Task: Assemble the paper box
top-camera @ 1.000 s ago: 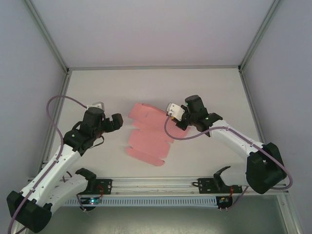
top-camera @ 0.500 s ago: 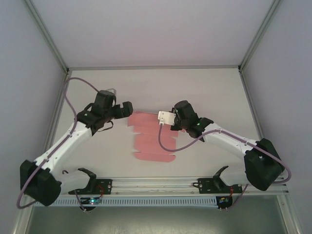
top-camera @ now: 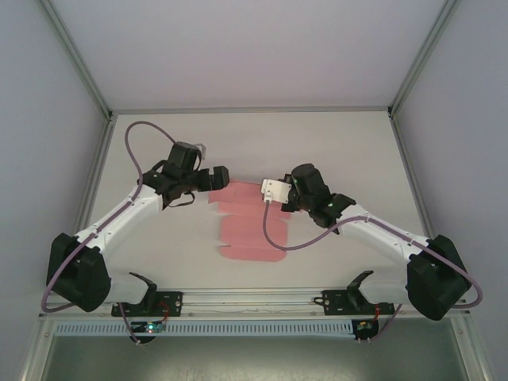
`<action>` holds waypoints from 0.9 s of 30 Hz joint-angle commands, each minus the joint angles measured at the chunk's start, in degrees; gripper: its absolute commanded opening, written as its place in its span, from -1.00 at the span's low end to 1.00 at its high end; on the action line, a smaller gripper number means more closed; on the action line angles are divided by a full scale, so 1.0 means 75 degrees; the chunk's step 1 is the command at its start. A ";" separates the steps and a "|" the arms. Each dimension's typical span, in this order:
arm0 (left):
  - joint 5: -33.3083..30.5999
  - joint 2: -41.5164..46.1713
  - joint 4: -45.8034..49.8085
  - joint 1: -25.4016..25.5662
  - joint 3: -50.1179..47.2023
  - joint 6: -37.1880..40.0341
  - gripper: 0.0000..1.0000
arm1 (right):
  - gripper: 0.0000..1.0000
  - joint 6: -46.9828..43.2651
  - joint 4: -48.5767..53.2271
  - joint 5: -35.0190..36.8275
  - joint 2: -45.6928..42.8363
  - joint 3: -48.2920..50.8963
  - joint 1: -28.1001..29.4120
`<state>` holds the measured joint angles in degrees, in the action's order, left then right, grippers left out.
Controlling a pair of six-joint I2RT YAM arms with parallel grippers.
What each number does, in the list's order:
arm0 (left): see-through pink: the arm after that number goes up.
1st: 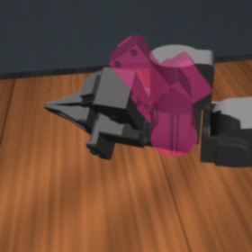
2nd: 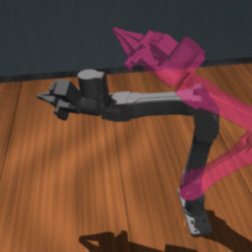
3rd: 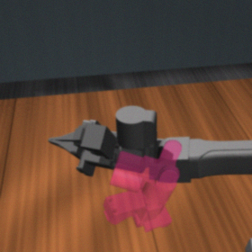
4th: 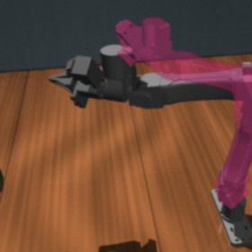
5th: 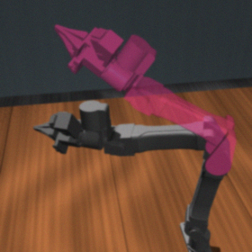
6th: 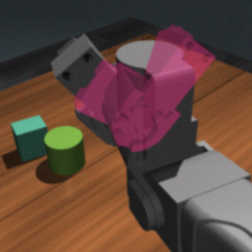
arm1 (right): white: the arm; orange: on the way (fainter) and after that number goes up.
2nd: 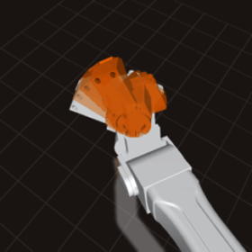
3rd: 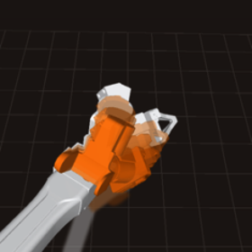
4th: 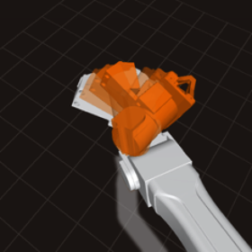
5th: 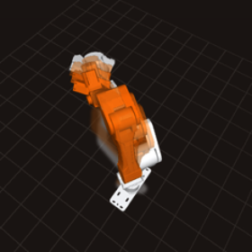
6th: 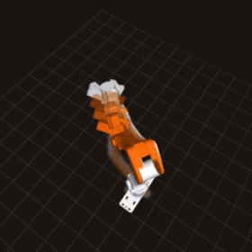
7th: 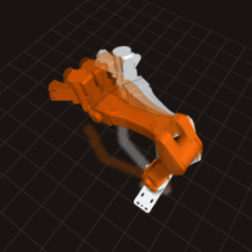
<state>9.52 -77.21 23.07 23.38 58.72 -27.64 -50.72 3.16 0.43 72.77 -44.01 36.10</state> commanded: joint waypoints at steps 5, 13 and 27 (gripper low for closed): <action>0.0203 -0.0155 -0.0265 0.0567 -0.0074 0.0583 1.00 | -1.00 0.0430 -0.0122 -0.0318 -0.0105 0.0039 -0.0065; -0.0474 -0.0191 0.0000 0.0840 -0.0093 0.0569 1.00 | -1.00 0.0700 -0.0197 -0.0646 -0.0275 0.0078 -0.0183; -0.2817 -0.0238 -0.3284 0.2211 -0.1102 -0.0235 1.00 | -1.00 0.1220 0.0117 -0.2374 -0.0441 0.0025 -0.0413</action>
<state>-7.42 -78.48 9.76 37.30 52.58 -26.55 -43.57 7.31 -7.25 71.53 -43.29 32.36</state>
